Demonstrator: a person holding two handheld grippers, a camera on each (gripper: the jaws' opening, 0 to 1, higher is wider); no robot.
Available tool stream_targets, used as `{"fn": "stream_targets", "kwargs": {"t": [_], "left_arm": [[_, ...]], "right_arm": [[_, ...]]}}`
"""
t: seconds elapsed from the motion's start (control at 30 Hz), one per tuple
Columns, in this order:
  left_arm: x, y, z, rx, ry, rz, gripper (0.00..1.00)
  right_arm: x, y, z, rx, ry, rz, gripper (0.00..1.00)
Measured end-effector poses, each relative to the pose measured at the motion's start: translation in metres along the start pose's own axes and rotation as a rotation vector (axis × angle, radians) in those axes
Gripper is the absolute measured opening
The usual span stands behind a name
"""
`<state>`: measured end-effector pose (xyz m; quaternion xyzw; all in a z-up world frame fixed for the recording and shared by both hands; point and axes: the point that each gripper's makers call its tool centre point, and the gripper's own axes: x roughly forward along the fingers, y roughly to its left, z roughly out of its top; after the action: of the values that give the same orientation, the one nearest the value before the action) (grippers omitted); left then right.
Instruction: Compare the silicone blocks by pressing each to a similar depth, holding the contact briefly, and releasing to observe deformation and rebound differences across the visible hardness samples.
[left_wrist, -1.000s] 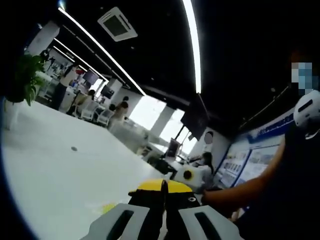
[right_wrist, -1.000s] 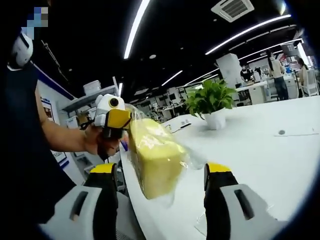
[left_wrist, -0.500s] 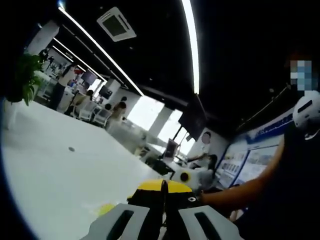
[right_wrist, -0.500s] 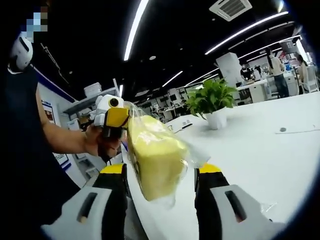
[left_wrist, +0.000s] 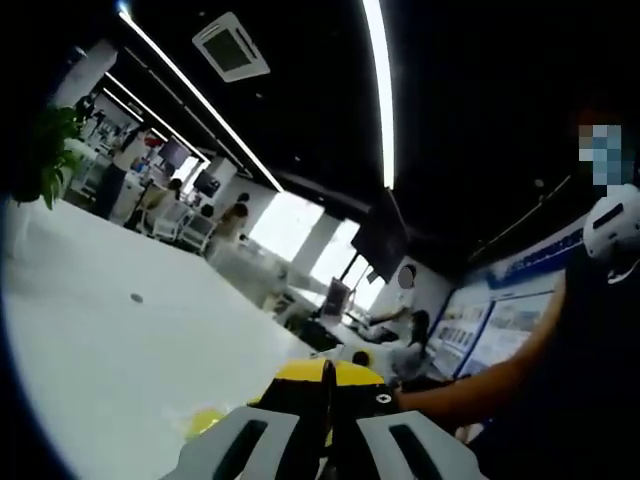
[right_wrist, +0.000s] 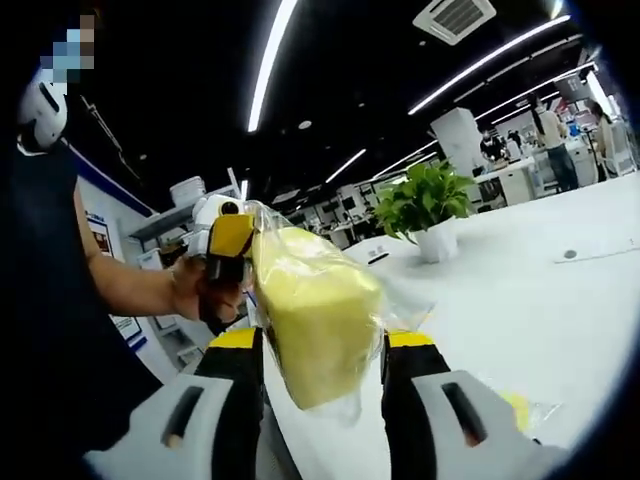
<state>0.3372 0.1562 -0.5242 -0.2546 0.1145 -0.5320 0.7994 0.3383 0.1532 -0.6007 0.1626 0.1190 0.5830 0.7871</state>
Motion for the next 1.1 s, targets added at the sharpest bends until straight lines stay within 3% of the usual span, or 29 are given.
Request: {"fn": "stream_targets", "kwargs": {"t": [0.2, 0.8, 0.87, 1.1], "left_arm": [[-0.002, 0.003, -0.002, -0.001, 0.009, 0.012, 0.00], [-0.004, 0.007, -0.001, -0.005, -0.001, 0.031, 0.00], [-0.006, 0.009, -0.004, -0.071, 0.006, 0.048, 0.00], [-0.011, 0.012, -0.002, -0.033, -0.011, 0.053, 0.00]], "right_arm": [[-0.001, 0.002, 0.010, 0.030, -0.044, 0.012, 0.36], [-0.003, 0.006, 0.007, 0.038, 0.008, 0.041, 0.24], [-0.003, 0.006, 0.006, 0.051, 0.021, 0.039, 0.24], [-0.003, 0.012, 0.007, 0.087, 0.032, 0.050, 0.21]]}}
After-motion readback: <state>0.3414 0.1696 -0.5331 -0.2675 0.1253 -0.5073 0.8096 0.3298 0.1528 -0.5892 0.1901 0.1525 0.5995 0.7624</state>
